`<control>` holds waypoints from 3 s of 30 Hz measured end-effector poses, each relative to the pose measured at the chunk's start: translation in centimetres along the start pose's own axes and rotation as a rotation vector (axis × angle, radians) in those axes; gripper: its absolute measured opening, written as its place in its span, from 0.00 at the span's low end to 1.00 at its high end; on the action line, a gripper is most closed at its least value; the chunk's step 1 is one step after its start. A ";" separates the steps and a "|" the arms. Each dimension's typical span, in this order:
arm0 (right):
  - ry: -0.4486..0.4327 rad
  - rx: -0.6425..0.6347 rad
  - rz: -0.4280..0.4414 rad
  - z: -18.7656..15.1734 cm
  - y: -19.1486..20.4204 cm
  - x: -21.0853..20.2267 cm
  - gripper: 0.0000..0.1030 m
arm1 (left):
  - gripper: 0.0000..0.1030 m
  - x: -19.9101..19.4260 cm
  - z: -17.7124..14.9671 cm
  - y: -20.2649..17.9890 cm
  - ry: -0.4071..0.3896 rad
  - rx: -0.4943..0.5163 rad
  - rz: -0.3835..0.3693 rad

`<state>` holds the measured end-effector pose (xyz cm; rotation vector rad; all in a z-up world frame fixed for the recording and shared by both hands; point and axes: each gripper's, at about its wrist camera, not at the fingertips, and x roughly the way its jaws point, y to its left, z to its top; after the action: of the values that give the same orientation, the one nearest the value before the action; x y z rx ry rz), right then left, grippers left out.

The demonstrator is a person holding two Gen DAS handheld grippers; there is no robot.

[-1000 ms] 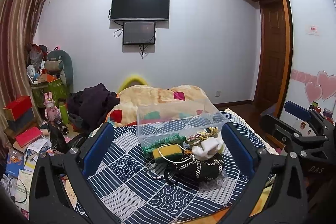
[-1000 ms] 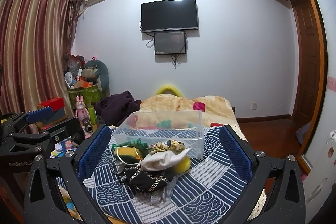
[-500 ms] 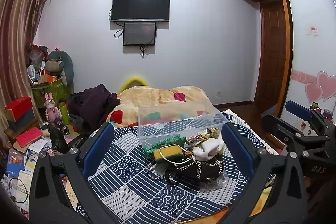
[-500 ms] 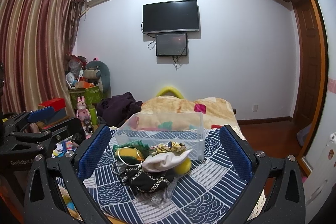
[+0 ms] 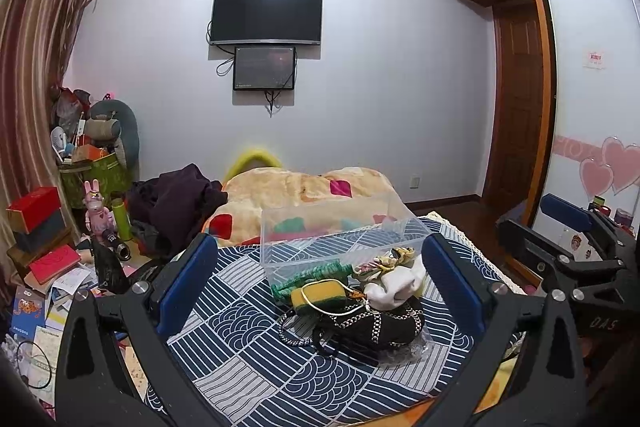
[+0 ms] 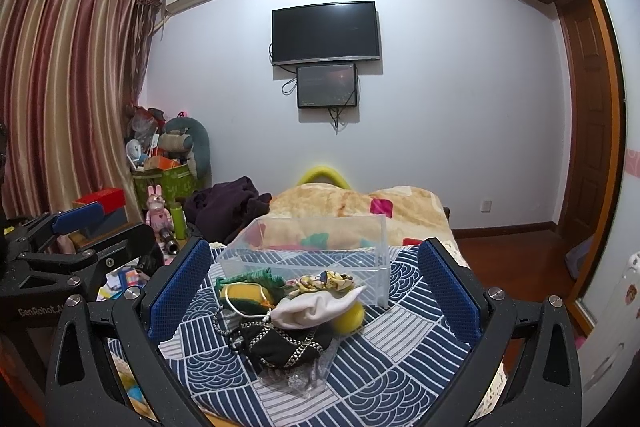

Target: Organize soft objects

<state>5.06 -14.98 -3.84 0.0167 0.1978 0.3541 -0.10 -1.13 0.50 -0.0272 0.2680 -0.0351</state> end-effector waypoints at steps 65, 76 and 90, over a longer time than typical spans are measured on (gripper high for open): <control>0.439 0.111 0.116 -7.5 -5.0 12.2 0.47 | 0.69 16.6 -8.0 2.5 0.487 -0.113 -0.177; 0.373 0.086 0.109 -5.6 -4.3 9.9 0.11 | 0.75 13.1 -5.3 4.1 0.429 -0.096 -0.127; 0.219 0.101 0.063 -1.8 -5.5 7.3 0.11 | 0.75 16.1 -7.5 2.3 0.526 -0.086 -0.175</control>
<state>13.32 -17.61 -7.23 0.0844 0.4323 0.4090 13.51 0.42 -11.09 -0.1282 0.7923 -0.2060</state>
